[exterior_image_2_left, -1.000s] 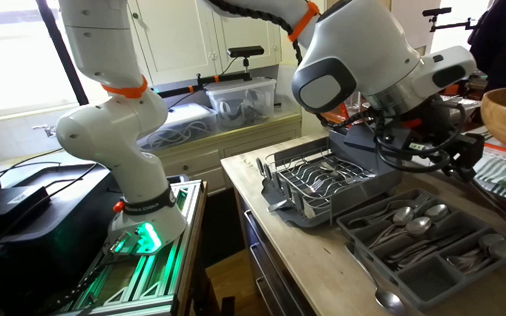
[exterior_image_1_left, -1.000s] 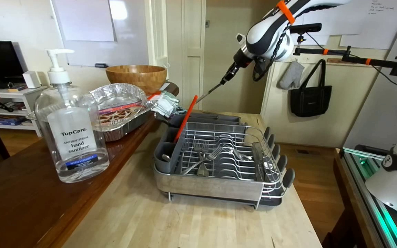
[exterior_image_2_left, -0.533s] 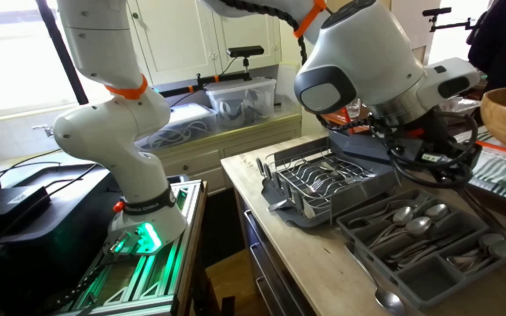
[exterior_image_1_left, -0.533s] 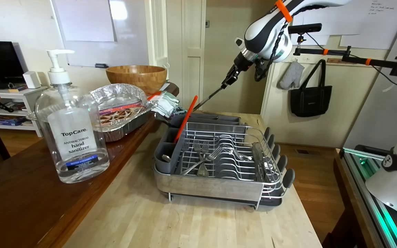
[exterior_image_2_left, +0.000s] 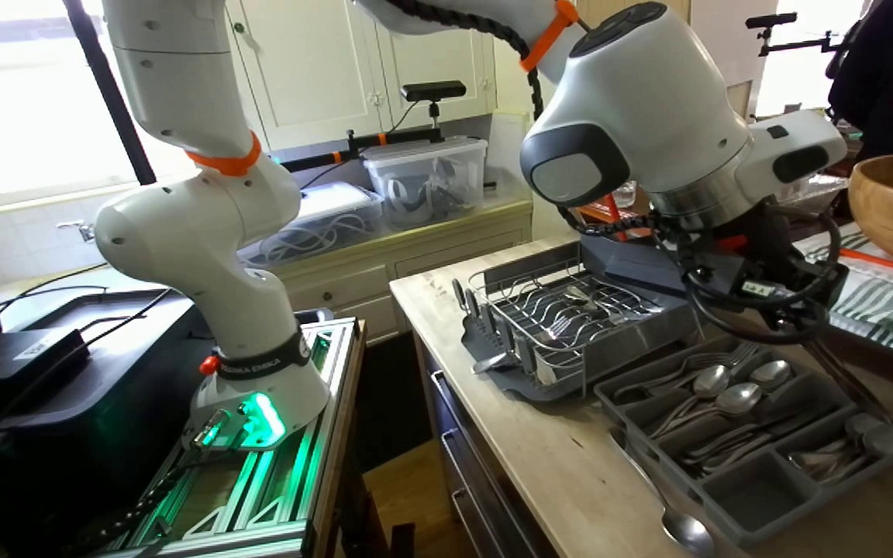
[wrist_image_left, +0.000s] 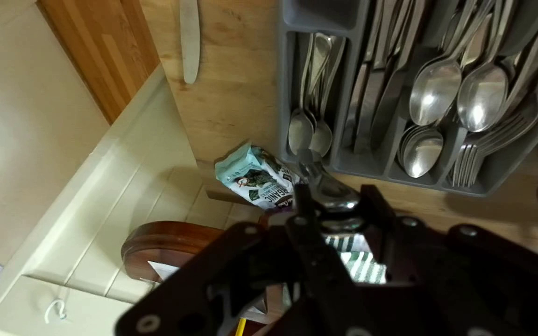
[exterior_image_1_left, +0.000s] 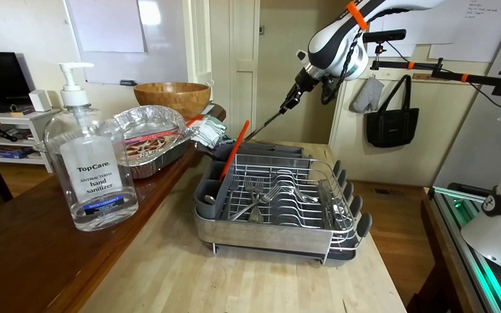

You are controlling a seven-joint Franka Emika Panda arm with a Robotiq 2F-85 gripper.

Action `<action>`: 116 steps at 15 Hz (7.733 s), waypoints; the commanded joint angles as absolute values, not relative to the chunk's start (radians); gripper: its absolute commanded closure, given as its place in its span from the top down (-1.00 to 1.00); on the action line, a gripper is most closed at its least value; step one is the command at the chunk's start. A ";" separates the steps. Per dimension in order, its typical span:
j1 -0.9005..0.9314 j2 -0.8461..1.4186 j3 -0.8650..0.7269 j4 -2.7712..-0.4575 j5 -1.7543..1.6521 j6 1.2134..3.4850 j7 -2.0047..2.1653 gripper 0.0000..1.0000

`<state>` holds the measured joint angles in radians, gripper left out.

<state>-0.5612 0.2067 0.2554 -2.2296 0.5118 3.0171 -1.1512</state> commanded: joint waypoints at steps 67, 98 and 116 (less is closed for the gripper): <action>-0.754 0.328 0.426 -2.283 0.994 2.978 -1.913 -0.85; -0.313 0.389 -0.080 -2.260 0.173 2.867 -0.981 0.82; -0.410 0.428 0.088 -2.089 0.216 2.595 -1.385 0.98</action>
